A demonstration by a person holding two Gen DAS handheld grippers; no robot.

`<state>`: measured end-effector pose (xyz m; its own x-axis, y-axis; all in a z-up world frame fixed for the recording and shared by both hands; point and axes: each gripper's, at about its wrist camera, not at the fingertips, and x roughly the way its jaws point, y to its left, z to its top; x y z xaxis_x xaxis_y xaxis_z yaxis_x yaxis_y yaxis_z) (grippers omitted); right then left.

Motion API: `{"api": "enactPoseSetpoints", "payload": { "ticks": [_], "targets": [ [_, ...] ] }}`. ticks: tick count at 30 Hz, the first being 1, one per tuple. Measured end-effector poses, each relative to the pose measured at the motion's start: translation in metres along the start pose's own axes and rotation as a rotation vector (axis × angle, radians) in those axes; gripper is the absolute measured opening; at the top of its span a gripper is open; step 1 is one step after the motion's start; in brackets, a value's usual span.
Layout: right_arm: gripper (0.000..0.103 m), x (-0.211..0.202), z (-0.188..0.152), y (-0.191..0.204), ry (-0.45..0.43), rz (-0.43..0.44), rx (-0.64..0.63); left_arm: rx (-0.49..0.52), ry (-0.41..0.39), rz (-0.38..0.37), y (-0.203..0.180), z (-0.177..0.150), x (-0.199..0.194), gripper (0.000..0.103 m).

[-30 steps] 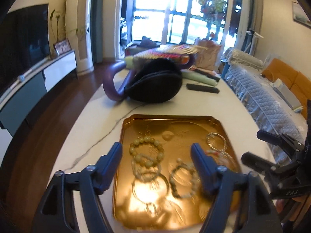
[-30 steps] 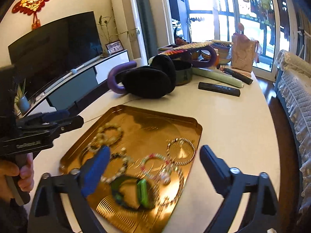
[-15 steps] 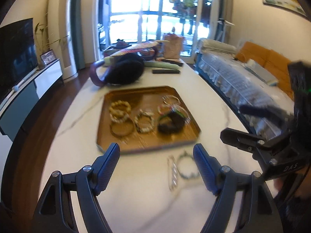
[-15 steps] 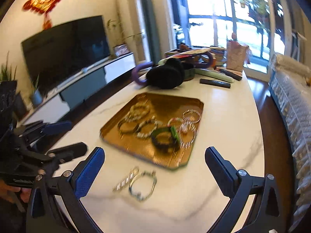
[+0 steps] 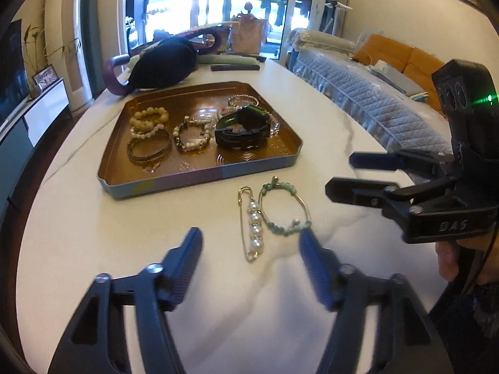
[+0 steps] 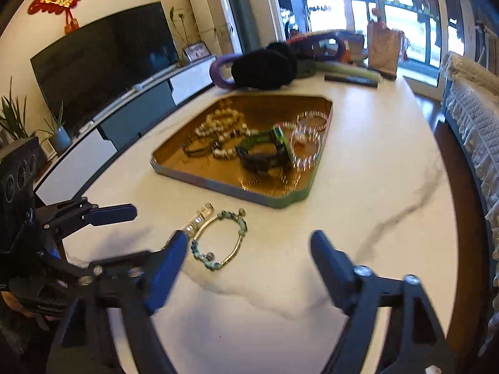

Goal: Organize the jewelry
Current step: 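Move both tools back to the pearl pin and green bead bracelet, then grasp the pearl safety pin with the left tool while the right tool grasps the green bead bracelet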

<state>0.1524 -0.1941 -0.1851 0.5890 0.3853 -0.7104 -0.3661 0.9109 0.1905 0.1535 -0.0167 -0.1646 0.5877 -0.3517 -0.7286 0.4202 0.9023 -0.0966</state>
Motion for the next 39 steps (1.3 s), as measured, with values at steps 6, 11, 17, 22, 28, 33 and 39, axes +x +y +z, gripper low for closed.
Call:
{"api": "enactPoseSetpoints", "payload": {
  "ticks": [6, 11, 17, 22, 28, 33, 39],
  "targets": [
    [0.041, 0.021, -0.004, 0.004, 0.046, 0.013, -0.035, 0.016, 0.069, -0.011, 0.002, 0.0, 0.027, 0.033],
    [0.034, 0.033, 0.0, 0.013, 0.06, 0.013, -0.084, 0.034, 0.056, -0.011, 0.0, 0.0, 0.03, 0.032],
    [0.033, 0.054, 0.011, 0.032, 0.087, -0.048, -0.214, -0.014, 0.057, -0.033, 0.014, 0.004, 0.03, 0.016],
    [0.006, 0.055, 0.012, 0.034, 0.081, -0.074, -0.24, -0.063, 0.07, -0.063, 0.024, 0.005, 0.029, 0.012],
    [0.005, 0.043, 0.012, 0.035, 0.041, -0.061, -0.223, -0.089, 0.08, -0.135, 0.018, 0.002, 0.029, 0.012],
    [0.005, 0.034, 0.012, 0.036, 0.023, -0.052, -0.22, -0.086, 0.087, -0.143, 0.013, 0.0, 0.026, 0.012],
    [0.005, 0.02, 0.015, 0.032, -0.007, -0.025, -0.198, -0.109, 0.068, -0.147, 0.019, 0.0, 0.016, 0.012]
  ]
}}
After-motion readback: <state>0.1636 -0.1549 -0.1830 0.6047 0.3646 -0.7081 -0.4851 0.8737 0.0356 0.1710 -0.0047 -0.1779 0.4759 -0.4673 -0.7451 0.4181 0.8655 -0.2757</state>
